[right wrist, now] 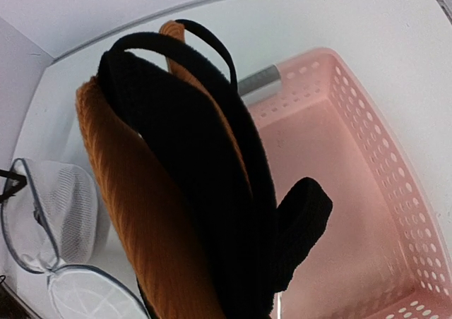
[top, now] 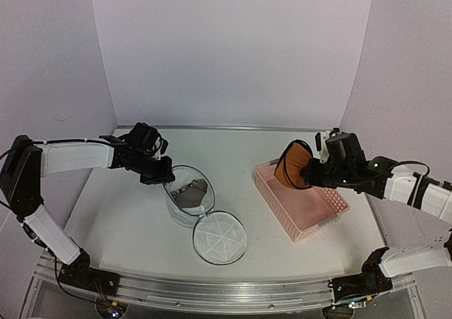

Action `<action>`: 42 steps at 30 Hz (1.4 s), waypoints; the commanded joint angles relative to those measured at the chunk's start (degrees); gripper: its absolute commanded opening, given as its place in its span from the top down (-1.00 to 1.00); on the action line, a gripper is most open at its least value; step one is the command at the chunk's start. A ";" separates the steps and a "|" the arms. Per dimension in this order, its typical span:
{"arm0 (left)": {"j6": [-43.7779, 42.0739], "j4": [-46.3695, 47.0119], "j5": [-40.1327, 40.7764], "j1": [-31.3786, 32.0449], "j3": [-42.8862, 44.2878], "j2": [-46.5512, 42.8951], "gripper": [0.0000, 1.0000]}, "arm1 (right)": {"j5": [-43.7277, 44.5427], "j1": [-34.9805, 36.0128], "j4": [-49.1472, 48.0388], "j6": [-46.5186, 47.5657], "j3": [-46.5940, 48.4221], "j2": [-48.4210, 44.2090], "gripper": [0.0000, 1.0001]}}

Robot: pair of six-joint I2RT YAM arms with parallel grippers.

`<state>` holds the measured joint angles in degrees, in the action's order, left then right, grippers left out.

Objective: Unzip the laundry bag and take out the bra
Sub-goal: Place the bra in the bin.

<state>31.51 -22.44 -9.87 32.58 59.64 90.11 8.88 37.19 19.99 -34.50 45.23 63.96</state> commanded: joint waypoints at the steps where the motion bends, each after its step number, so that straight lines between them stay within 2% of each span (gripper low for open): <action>1: -0.61 1.07 -0.06 0.07 2.56 0.23 1.00 | -2.23 -3.07 0.49 -0.99 -2.67 -0.10 1.00; 9: -0.72 1.04 0.03 0.16 2.49 0.17 1.00 | -10.34 -9.30 -2.27 -0.89 -2.97 6.50 1.00; 17: -0.66 1.00 0.27 0.05 1.85 -0.68 1.00 | -19.46 -13.99 -11.17 -4.90 -1.79 16.51 1.00; 26: -0.75 0.97 1.10 0.08 1.27 -1.96 1.00 | -20.52 -14.95 -15.23 -6.44 1.23 24.95 1.00; 39: -0.93 0.92 0.94 0.09 1.60 -1.75 1.00 | -15.42 -15.13 -16.38 -5.22 4.86 30.70 0.30; 42: -1.05 0.90 1.25 0.03 1.39 -1.95 1.00 | -14.59 -15.19 -16.38 -5.14 4.50 29.88 0.21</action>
<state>31.48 -22.46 -9.69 32.58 59.66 90.28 -7.88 22.41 5.98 -40.12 47.53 94.61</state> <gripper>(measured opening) 0.022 0.373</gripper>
